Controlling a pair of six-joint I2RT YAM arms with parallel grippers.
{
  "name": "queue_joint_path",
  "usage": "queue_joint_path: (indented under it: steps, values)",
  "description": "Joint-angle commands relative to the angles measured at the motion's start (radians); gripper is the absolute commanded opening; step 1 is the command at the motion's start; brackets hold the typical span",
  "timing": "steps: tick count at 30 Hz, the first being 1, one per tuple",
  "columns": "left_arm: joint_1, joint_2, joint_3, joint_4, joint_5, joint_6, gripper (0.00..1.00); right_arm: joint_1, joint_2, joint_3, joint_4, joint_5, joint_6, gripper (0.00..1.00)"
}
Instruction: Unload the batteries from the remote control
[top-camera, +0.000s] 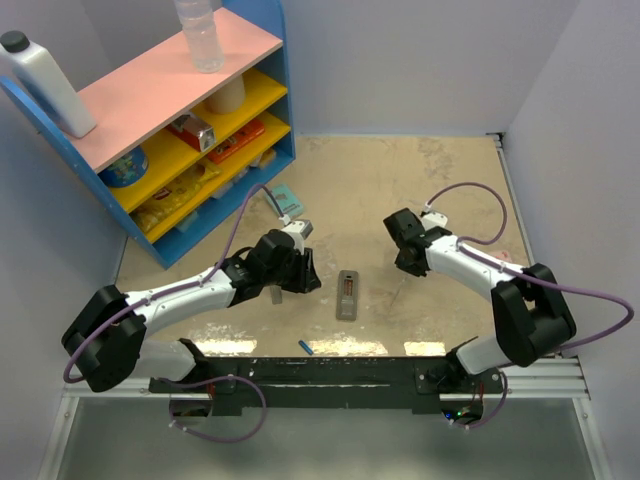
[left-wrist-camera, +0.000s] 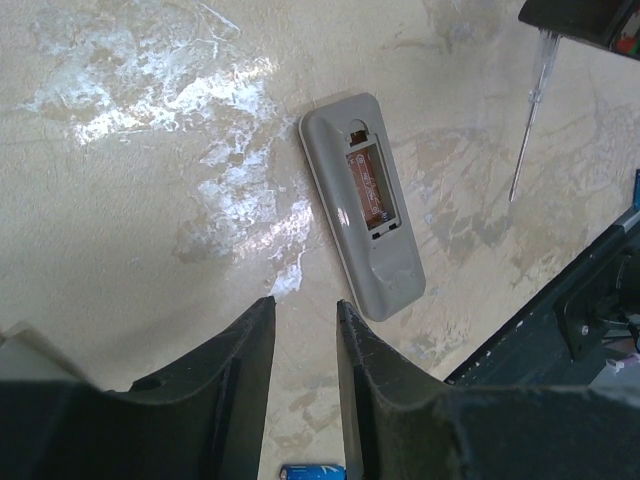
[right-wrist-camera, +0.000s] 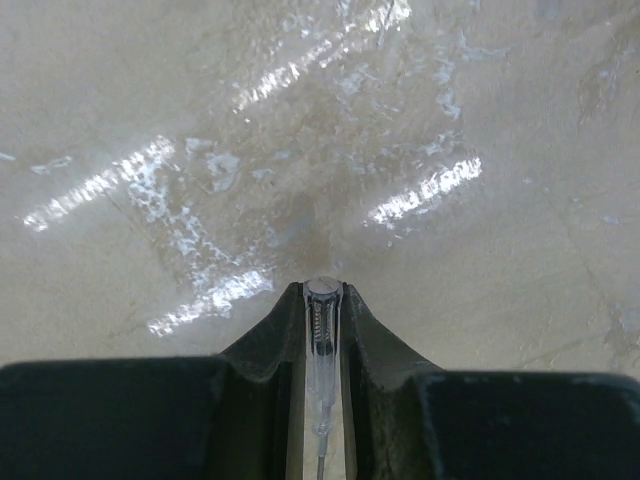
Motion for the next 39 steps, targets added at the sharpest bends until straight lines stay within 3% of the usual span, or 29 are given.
queue_joint_path:
  steps: [1, 4, 8, 11, 12, 15, 17, 19, 23, 27, 32, 39]
  values:
    - [0.008, -0.021, 0.003, 0.019, 0.02, 0.029, 0.36, -0.002, 0.02, 0.112, -0.019, 0.045, 0.013, 0.0]
    - [0.01, -0.024, 0.006, 0.009, 0.02, 0.032, 0.36, -0.002, 0.016, 0.102, 0.034, -0.023, 0.001, 0.0]
    - [0.01, -0.047, 0.003, -0.002, 0.014, 0.034, 0.36, -0.004, 0.029, 0.109, -0.07, 0.074, 0.088, 0.0]
    - [0.008, -0.065, 0.0, -0.007, 0.01, 0.031, 0.36, -0.022, 0.066, 0.218, -0.326, 0.276, 0.289, 0.0]
    - [0.008, -0.066, 0.0, -0.008, 0.011, 0.031, 0.36, -0.036, 0.098, 0.247, -0.495, 0.384, 0.414, 0.0]
    - [0.01, -0.076, 0.0, -0.014, 0.017, 0.032, 0.36, -0.139, 0.187, 0.356, -0.79, 0.473, 0.612, 0.0]
    - [0.01, -0.082, -0.006, -0.018, 0.02, 0.031, 0.36, -0.191, 0.2, 0.39, -0.823, 0.525, 0.59, 0.0]
    - [0.01, -0.096, -0.012, -0.022, 0.019, 0.032, 0.36, -0.246, 0.174, 0.392, -0.82, 0.481, 0.593, 0.0]
    - [0.01, -0.102, -0.02, -0.022, 0.019, 0.046, 0.36, -0.258, 0.117, 0.422, -0.718, 0.386, 0.488, 0.0]
    - [0.011, -0.093, -0.021, -0.018, 0.013, 0.046, 0.36, -0.205, 0.043, 0.335, -0.305, 0.225, 0.099, 0.0]
    - [0.013, -0.096, -0.025, -0.018, 0.011, 0.046, 0.36, -0.12, -0.065, 0.131, 0.067, 0.048, -0.111, 0.0]
    - [0.024, -0.103, -0.009, -0.039, -0.009, 0.072, 0.38, -0.085, -0.029, 0.042, 0.252, -0.174, -0.3, 0.04]
